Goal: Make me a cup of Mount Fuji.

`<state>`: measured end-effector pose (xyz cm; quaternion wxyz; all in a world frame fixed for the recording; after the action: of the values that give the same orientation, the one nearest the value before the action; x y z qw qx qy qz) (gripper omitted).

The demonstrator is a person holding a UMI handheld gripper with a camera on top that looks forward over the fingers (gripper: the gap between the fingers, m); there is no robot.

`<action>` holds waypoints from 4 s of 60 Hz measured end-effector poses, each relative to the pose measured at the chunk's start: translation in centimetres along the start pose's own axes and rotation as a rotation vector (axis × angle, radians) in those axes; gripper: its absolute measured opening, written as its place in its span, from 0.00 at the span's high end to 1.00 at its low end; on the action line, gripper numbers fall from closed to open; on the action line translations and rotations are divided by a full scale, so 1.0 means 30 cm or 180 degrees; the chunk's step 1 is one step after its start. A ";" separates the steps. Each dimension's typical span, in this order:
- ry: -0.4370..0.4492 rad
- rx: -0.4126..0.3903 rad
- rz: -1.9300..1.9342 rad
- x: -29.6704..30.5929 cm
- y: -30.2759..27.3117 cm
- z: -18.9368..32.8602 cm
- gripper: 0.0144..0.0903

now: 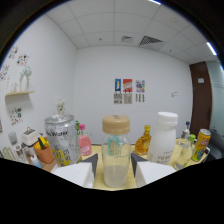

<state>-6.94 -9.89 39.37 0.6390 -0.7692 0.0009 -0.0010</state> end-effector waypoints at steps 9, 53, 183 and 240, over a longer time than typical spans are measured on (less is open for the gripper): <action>0.0051 -0.0016 0.0007 0.005 0.014 0.022 0.62; -0.0201 -0.0027 0.0135 -0.060 0.360 -0.343 0.65; -0.0277 -0.0206 0.0607 -0.088 0.936 -0.183 0.65; -0.0140 -0.0972 0.0111 -0.092 1.209 -0.233 0.19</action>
<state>-9.71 -23.41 5.01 0.5144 -0.8572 0.0004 0.0271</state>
